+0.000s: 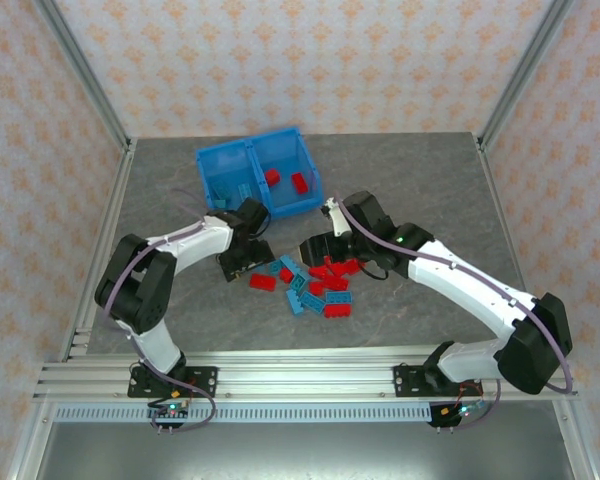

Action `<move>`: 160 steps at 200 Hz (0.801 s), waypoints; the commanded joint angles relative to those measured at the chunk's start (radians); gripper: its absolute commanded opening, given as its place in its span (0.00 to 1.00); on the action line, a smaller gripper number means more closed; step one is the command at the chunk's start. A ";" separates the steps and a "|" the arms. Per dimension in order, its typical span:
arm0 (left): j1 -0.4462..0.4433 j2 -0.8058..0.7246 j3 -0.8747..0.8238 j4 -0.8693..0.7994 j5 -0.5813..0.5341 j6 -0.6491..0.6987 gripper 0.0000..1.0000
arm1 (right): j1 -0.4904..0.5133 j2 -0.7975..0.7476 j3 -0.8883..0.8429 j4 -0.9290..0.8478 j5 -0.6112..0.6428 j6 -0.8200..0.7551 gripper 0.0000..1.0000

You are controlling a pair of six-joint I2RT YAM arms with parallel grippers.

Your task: Sort the legos into containers by color

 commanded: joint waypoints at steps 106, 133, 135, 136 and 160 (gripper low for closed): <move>0.018 -0.006 0.028 -0.087 -0.226 0.115 0.93 | 0.002 -0.032 -0.016 0.026 0.019 0.035 0.88; 0.049 -0.012 0.024 -0.082 -0.229 0.136 1.00 | 0.003 -0.044 -0.020 0.029 0.023 0.036 0.88; 0.052 -0.011 0.024 -0.078 -0.228 0.136 1.00 | 0.003 -0.044 -0.020 0.028 0.024 0.036 0.88; 0.054 -0.010 0.024 -0.077 -0.227 0.136 1.00 | 0.003 -0.043 -0.020 0.029 0.024 0.037 0.88; 0.091 0.000 0.014 -0.024 -0.202 0.154 0.95 | 0.002 -0.043 -0.015 0.029 0.022 0.037 0.88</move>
